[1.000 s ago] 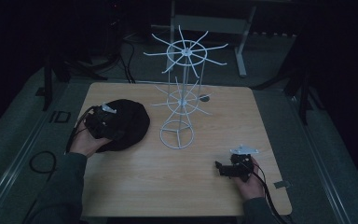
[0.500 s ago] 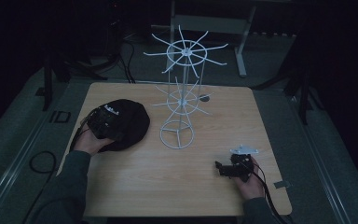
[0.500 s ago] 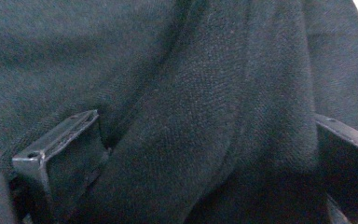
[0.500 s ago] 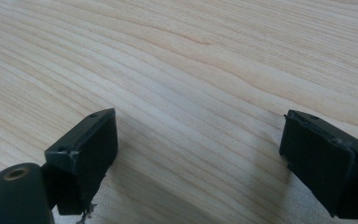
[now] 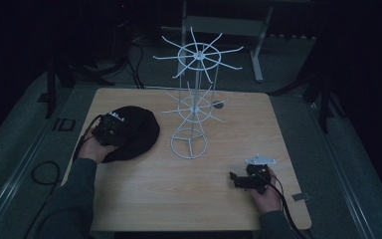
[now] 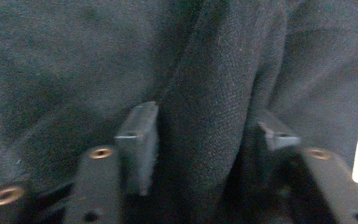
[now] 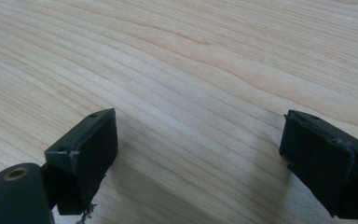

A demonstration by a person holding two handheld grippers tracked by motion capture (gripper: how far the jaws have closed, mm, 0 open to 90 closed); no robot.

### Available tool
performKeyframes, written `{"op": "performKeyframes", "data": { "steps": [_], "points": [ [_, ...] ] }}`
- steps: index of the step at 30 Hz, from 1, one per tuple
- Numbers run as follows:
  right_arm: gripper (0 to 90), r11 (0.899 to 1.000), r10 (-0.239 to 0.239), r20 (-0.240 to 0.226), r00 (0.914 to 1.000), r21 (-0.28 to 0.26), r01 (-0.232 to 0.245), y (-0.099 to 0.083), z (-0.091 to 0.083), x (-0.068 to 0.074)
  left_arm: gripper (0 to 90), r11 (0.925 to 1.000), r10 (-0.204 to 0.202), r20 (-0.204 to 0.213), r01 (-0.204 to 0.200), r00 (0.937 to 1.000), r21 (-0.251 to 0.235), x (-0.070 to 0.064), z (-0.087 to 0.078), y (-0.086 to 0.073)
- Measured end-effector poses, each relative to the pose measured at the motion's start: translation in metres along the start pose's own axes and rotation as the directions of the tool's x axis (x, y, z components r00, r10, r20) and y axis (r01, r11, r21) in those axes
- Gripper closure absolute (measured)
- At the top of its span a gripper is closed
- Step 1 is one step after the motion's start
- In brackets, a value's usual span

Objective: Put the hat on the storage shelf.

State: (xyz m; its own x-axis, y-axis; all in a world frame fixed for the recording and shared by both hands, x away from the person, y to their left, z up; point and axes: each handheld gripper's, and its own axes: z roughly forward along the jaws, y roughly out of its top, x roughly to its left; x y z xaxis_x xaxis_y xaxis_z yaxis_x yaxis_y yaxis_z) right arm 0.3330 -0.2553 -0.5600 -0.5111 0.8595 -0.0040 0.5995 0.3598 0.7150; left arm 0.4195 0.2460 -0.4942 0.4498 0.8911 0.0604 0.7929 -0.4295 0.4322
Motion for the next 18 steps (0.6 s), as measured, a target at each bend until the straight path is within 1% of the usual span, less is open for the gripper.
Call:
{"op": "performKeyframes", "data": {
  "steps": [2, 3, 4, 6, 8, 9, 10, 13, 15, 18],
  "points": [
    [11.0, 1.000, 0.000, 0.000, 1.0000, 0.000, 0.000, 0.000, 0.000, 0.000, 63.9, 1.0000, 0.005, -0.001, -0.005, 1.0000, 0.000, 0.000, -0.001, 0.001],
    [11.0, 1.000, 0.001, 0.000, 1.0000, 0.000, -0.001, 0.000, 0.000, 0.000, 63.9, 0.9999, 0.014, -0.003, -0.014, 0.9999, -0.001, -0.002, -0.002, 0.002],
    [11.0, 1.000, 0.000, 0.000, 1.0000, 0.000, 0.000, 0.000, 0.000, 0.000, 75.9, 0.9997, 0.021, -0.011, -0.021, 0.9997, -0.014, -0.004, -0.005, 0.003],
    [11.0, 1.000, 0.000, 0.000, 1.0000, 0.000, 0.000, 0.000, 0.000, 0.000, 81.2, 0.9995, 0.024, -0.017, -0.025, 0.9996, -0.022, -0.004, -0.007, 0.003],
    [11.0, 1.000, 0.000, 0.000, 1.0000, 0.000, 0.000, 0.000, 0.000, 0.000, 83.1, 0.9995, 0.021, -0.013, -0.022, 0.9997, -0.025, -0.004, -0.008, 0.003],
    [11.0, 1.000, 0.000, 0.000, 1.0000, 0.000, 0.000, 0.000, 0.000, 0.000, 83.5, 0.9993, 0.014, -0.009, -0.014, 0.9999, -0.034, -0.003, -0.009, 0.002],
    [11.0, 1.000, 0.000, 0.000, 1.0000, 0.000, 0.000, 0.000, 0.000, 0.000, 83.9, 0.9988, 0.006, 0.008, -0.006, 1.0000, -0.049, -0.001, -0.011, 0.001],
    [11.0, 1.000, 0.000, 0.000, 1.0000, 0.000, 0.000, 0.000, 0.000, 0.000, 84.3, 0.9982, -0.002, 0.016, 0.003, 0.9999, -0.060, 0.001, -0.013, 0.001],
    [11.0, 1.000, 0.000, 0.000, 1.0000, 0.000, 0.000, 0.000, 0.000, 0.000, 84.6, 0.9960, -0.016, 0.026, 0.019, 0.9995, -0.088, 0.004, -0.020, -0.001],
    [11.0, 1.000, 0.000, 0.000, 1.0000, 0.000, 0.000, 0.000, 0.000, 0.000, 84.7, 0.9933, -0.029, 0.035, 0.033, 0.9990, -0.110, 0.007, -0.025, -0.002]
  ]
}}
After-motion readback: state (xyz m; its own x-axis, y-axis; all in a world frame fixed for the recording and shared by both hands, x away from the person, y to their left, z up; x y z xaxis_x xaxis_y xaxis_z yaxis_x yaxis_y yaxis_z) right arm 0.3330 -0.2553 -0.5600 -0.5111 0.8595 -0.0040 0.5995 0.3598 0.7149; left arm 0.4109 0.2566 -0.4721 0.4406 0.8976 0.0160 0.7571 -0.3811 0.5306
